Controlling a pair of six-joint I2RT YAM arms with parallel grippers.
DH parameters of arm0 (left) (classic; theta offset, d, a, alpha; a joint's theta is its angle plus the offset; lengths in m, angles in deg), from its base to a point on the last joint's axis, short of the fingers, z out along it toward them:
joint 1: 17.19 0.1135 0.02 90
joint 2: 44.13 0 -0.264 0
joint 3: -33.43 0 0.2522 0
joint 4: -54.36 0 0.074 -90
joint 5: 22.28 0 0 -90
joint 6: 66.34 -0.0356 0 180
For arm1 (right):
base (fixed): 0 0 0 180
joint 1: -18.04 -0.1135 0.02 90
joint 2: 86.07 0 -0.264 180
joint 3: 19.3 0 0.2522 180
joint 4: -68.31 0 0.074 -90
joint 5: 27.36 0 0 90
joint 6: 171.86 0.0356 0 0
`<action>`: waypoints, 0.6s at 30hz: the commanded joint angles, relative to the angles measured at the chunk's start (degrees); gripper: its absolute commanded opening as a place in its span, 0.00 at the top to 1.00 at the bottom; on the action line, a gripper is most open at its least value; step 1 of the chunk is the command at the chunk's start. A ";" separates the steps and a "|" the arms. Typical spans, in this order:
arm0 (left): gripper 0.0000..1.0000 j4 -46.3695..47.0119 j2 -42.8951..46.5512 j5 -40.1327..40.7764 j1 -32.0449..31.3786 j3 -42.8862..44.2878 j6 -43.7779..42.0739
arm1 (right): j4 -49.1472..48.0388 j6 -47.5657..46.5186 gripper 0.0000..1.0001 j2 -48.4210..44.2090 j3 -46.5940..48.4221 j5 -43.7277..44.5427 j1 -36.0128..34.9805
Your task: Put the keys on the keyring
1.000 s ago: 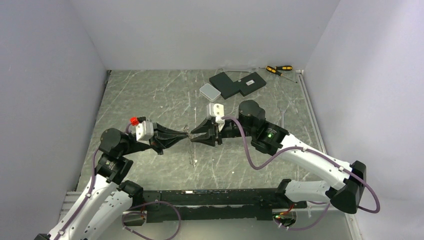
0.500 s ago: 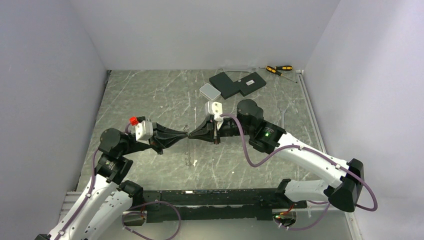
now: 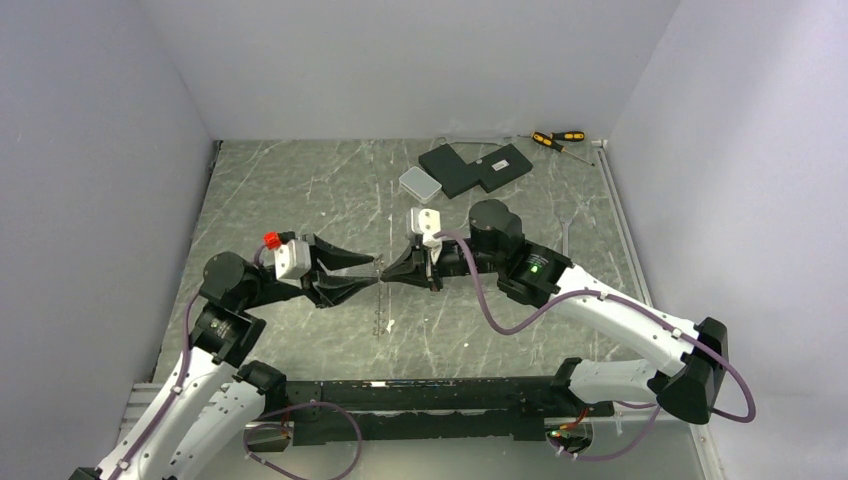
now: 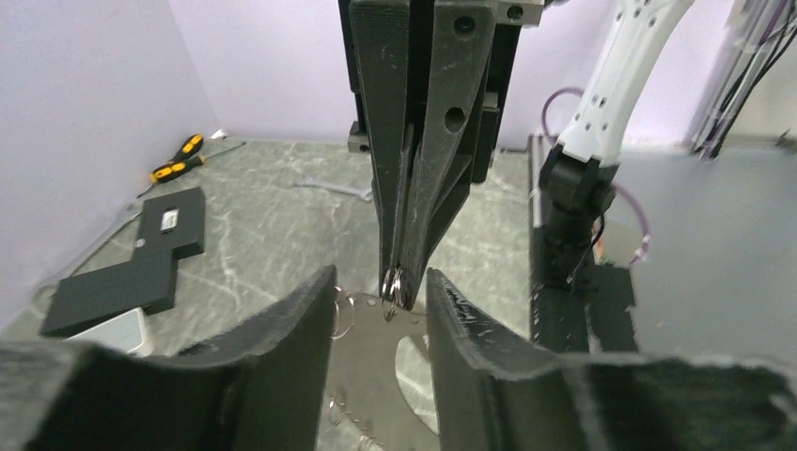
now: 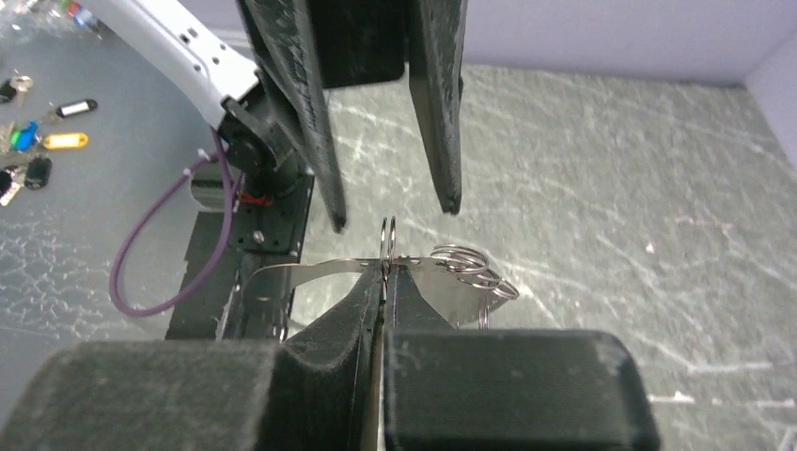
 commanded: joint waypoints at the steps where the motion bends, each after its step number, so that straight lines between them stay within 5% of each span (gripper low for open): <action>1: 0.50 -6.27 0.17 -1.42 0.36 3.93 -4.89 | 8.45 -6.17 1.00 -1.23 5.12 5.32 0.15; 6: 0.40 -17.20 -0.95 -2.31 0.36 7.75 -13.33 | 18.09 -9.57 1.00 -1.32 8.20 11.65 0.15; 11: 0.41 -29.83 -5.28 -4.10 0.16 13.99 -21.46 | 25.33 -11.52 1.00 -0.84 11.79 14.21 -0.14; 18: 0.46 -34.62 -13.34 -8.47 -0.12 20.68 -22.62 | 32.34 -14.06 1.00 1.62 15.95 17.51 -2.11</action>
